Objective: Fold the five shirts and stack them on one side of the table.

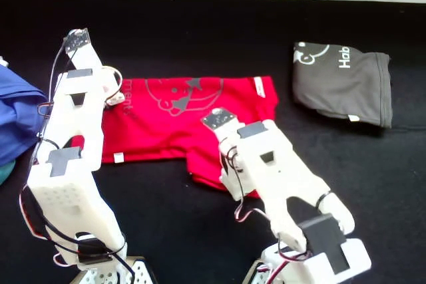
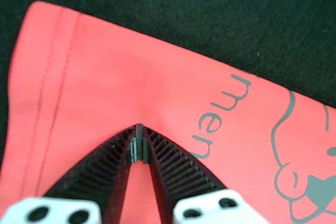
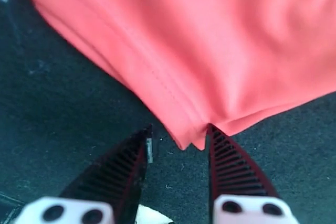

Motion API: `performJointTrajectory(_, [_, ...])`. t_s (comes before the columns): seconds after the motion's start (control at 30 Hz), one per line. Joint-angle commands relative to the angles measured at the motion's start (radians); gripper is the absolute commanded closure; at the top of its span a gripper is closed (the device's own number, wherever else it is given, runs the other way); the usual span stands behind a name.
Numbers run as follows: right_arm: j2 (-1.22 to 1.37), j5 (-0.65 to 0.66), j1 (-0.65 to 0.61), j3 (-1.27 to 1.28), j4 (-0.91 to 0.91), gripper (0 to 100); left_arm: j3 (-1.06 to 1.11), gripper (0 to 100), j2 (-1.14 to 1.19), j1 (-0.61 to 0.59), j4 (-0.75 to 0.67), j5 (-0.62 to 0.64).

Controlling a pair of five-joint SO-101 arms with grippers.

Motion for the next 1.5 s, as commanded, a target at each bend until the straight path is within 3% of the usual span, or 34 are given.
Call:
performJointTrajectory(0.0, [0.002,0.009,0.038,-0.004,-0.022,86.4,-0.022,99,0.004,0.013,-0.011,0.005])
performJointTrajectory(0.17, [0.002,0.009,0.071,-0.004,-0.018,94.4,-0.022,99,0.004,0.013,-0.011,0.005])
performJointTrajectory(0.57, [-0.041,0.009,0.097,-0.005,0.005,97.4,-0.022,99,0.004,0.013,-0.011,0.005])
performJointTrajectory(0.83, [-0.171,0.157,0.194,-0.090,0.147,99.2,-0.022,99,0.004,0.013,-0.011,0.005])
performJointTrajectory(1.13, [-0.171,0.218,0.208,0.001,0.102,99.2,-0.022,99,0.004,0.013,-0.011,0.005])
performJointTrajectory(1.27, [-0.171,0.215,0.203,0.056,0.067,96.4,-0.022,99,0.004,0.013,-0.011,0.005])
performJointTrajectory(1.47, [-0.182,0.215,0.203,0.036,0.076,83.5,-0.022,99,0.004,0.013,-0.011,0.005])
